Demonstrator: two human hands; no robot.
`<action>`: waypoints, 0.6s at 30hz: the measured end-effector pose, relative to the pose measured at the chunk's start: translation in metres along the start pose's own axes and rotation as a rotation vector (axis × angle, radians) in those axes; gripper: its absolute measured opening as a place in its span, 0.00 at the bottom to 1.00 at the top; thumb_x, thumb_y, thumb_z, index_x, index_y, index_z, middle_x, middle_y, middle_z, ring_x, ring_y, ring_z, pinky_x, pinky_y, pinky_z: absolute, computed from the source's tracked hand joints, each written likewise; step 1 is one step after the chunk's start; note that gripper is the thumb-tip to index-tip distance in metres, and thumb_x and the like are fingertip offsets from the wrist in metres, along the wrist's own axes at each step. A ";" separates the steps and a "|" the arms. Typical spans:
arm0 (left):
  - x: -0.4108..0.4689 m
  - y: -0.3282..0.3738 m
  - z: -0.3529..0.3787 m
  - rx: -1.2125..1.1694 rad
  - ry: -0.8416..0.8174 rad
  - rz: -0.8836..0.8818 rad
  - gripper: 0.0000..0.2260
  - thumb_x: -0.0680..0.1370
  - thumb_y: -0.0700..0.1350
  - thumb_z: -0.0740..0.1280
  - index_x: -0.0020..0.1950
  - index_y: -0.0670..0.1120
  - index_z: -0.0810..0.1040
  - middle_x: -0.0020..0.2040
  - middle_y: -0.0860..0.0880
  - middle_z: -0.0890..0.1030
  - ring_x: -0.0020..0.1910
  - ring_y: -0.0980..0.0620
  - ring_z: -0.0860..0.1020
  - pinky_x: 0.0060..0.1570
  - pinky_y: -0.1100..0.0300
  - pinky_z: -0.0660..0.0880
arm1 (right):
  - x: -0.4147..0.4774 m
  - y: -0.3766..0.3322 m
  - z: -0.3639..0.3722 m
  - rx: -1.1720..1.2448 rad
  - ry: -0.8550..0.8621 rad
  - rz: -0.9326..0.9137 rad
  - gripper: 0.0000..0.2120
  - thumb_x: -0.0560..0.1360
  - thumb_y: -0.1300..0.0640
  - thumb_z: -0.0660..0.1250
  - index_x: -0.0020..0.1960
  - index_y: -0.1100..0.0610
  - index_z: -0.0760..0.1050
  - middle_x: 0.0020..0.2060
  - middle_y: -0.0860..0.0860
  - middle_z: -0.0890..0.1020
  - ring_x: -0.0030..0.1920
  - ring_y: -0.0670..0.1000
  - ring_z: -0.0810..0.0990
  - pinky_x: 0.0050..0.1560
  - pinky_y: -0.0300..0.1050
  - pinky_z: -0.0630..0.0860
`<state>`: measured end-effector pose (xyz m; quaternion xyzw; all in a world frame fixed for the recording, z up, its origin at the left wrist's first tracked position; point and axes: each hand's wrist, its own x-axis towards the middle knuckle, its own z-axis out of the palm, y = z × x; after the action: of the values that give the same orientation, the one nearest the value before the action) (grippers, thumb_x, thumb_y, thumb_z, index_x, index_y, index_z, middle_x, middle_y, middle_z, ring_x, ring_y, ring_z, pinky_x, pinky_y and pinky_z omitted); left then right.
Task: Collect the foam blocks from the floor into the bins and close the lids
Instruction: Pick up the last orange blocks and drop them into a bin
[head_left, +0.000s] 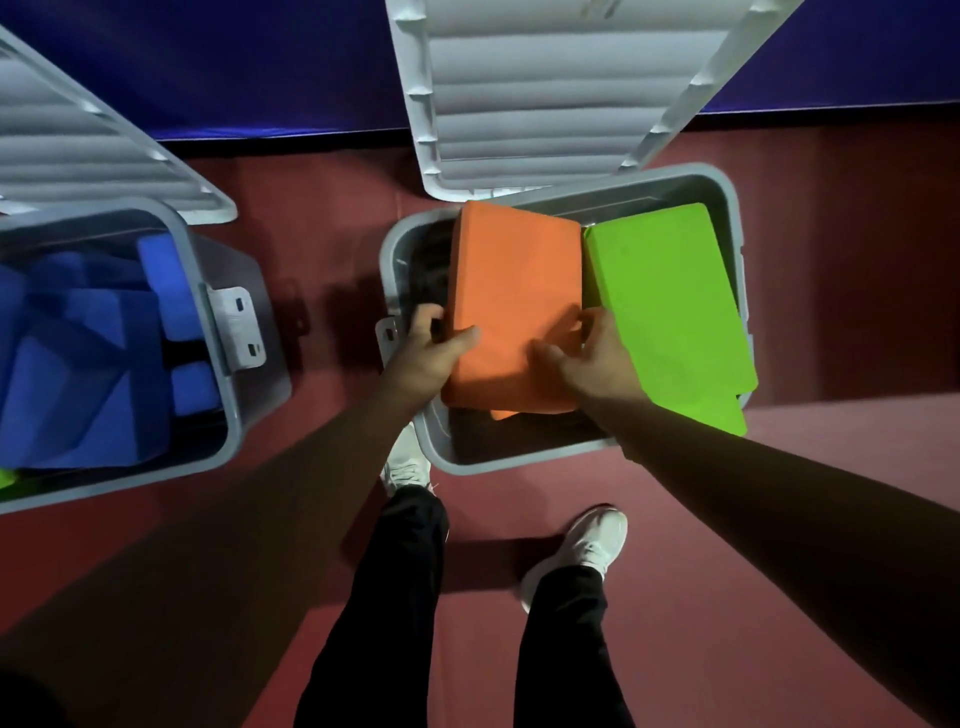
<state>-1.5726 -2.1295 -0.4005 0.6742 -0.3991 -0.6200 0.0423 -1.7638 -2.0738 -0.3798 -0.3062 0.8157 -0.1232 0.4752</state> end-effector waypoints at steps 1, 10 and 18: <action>0.007 -0.006 0.005 0.004 -0.026 -0.015 0.18 0.77 0.47 0.71 0.61 0.48 0.68 0.47 0.54 0.76 0.47 0.53 0.78 0.42 0.71 0.73 | 0.003 0.006 -0.001 -0.051 0.003 -0.025 0.31 0.70 0.45 0.75 0.65 0.57 0.66 0.58 0.56 0.77 0.58 0.56 0.77 0.60 0.54 0.74; 0.034 -0.029 0.015 0.333 0.157 0.123 0.29 0.70 0.43 0.72 0.70 0.46 0.69 0.65 0.44 0.74 0.63 0.46 0.72 0.56 0.61 0.69 | 0.013 0.039 0.041 -0.216 -0.173 -0.095 0.30 0.73 0.55 0.69 0.71 0.56 0.61 0.60 0.59 0.76 0.58 0.58 0.77 0.50 0.43 0.69; -0.011 0.058 -0.060 0.458 0.197 0.161 0.21 0.75 0.52 0.69 0.64 0.44 0.72 0.61 0.45 0.78 0.59 0.44 0.77 0.58 0.54 0.73 | -0.025 -0.051 -0.032 -0.337 -0.096 -0.229 0.28 0.77 0.50 0.67 0.71 0.64 0.67 0.66 0.62 0.74 0.68 0.59 0.70 0.66 0.45 0.64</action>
<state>-1.5474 -2.1885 -0.3461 0.6893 -0.5755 -0.4394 -0.0236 -1.7628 -2.1010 -0.3207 -0.4773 0.7610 -0.0236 0.4387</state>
